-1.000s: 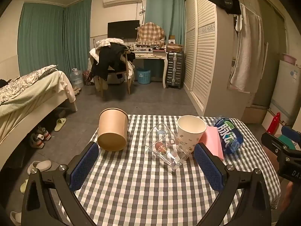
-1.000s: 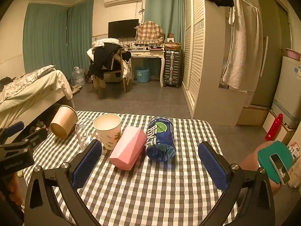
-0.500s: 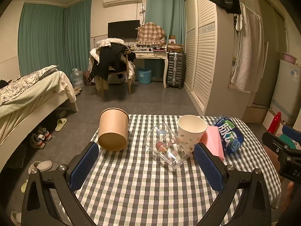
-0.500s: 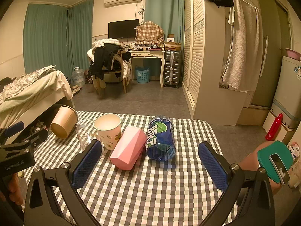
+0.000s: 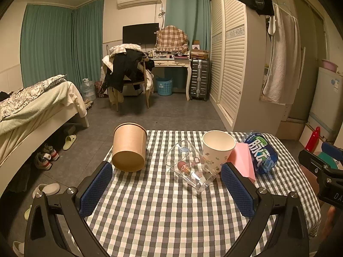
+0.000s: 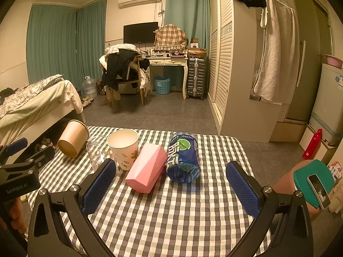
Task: Flip cup upside down
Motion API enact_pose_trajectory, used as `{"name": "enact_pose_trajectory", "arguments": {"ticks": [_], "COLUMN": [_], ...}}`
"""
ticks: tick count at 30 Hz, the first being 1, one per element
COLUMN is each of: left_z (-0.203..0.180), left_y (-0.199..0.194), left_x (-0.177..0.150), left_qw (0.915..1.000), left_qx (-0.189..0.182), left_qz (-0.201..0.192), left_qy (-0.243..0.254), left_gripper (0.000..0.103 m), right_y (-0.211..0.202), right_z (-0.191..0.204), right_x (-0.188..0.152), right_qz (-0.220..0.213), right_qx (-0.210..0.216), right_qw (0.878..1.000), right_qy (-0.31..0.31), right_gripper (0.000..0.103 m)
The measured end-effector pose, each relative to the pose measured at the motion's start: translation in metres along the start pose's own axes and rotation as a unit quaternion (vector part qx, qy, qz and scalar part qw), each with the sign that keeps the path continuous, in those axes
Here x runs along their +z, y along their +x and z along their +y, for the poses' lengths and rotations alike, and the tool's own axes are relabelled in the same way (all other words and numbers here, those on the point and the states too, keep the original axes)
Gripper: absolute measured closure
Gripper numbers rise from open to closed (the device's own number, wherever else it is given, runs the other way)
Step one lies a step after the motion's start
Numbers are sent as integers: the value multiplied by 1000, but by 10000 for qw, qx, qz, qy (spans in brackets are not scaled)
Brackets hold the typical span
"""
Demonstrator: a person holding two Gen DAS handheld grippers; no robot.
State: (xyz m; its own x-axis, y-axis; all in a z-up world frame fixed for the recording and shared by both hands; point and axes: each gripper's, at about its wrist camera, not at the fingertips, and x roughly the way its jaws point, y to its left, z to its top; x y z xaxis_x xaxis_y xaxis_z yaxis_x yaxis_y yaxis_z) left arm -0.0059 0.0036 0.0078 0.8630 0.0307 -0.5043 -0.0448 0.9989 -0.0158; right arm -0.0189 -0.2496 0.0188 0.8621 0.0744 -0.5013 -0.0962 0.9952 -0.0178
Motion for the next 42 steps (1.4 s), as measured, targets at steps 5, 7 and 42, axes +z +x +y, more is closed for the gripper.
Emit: {"name": "enact_pose_trajectory", "arguments": {"ticks": [5, 7, 42], "left_z": [0, 0, -8], "left_y": [0, 0, 0], "left_x": [0, 0, -3], "left_qw": [10000, 10000, 9999], "left_qx": [3, 5, -58], "left_qz": [-13, -5, 25], "left_qy": [6, 7, 159], "left_gripper": [0, 0, 0], "right_y": [0, 1, 4], "right_z": [0, 0, 3], "right_x": [0, 0, -7], "right_qz": [3, -1, 43], "right_qx": [1, 3, 5], "right_qw": [10000, 10000, 10000], "right_qy": [5, 1, 3], "right_gripper": [0, 0, 0]}}
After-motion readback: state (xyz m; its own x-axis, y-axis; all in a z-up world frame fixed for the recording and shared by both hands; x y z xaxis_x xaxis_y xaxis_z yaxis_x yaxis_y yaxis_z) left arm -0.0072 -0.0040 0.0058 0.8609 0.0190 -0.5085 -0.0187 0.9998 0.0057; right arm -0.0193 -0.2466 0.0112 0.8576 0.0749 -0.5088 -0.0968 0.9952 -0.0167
